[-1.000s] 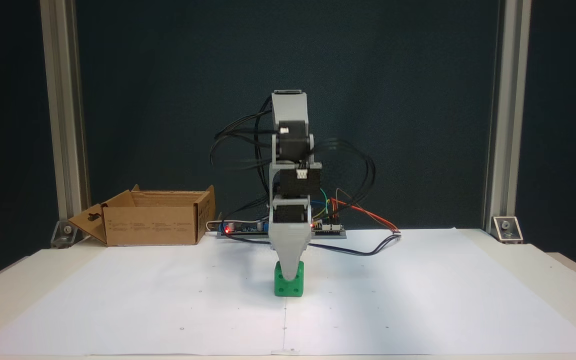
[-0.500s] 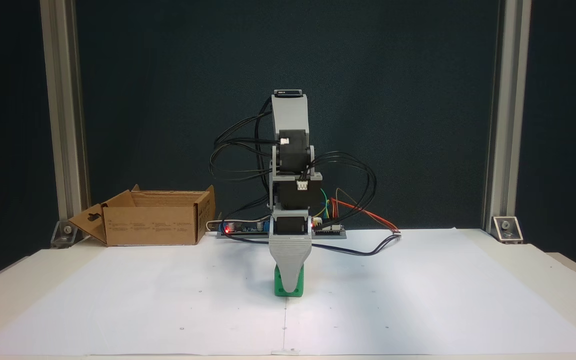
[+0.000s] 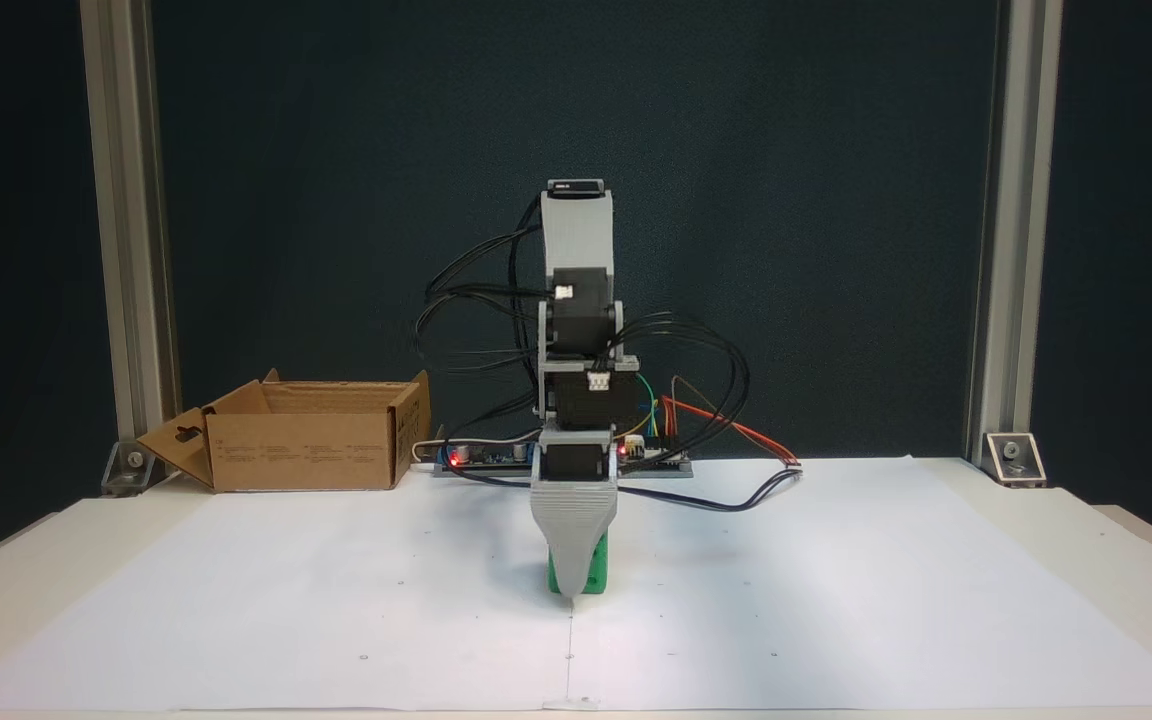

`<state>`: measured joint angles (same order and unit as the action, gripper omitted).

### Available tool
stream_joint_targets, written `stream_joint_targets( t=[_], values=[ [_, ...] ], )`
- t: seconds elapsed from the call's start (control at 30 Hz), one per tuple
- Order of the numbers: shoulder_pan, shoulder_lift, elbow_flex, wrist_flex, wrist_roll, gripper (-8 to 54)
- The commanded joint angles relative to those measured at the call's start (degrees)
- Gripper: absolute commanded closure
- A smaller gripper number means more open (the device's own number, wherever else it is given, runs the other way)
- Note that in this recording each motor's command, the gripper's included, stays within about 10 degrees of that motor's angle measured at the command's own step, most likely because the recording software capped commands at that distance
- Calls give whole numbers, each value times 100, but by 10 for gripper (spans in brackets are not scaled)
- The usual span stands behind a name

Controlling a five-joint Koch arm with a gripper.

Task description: Grasp a green dice and put it in the bin.

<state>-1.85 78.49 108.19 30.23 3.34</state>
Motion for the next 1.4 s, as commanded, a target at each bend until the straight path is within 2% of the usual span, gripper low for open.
stream_joint_targets(
  t=[0.0, 0.13, 0.27, 0.37, 0.47, 0.5, 0.63, 0.93, 1.03, 1.2, 1.37],
  values=[
    [70, 26, -105, -18, 88, 40],
    [79, -9, -105, -26, 88, 43],
    [97, -9, -105, -26, 97, 112],
    [149, -9, -105, 9, 97, 202],
    [360, 0, -105, -9, 97, 321],
    [431, 44, -105, -18, 88, 340],
    [510, 448, -105, 255, 97, 341],
    [343, 3349, -817, 1995, 220, 341],
    [352, 3902, -835, 1986, 220, 341],
    [835, 3990, -1160, 1881, 105, 341],
    [2846, 3639, -1239, 433, -527, 341]
  ],
)
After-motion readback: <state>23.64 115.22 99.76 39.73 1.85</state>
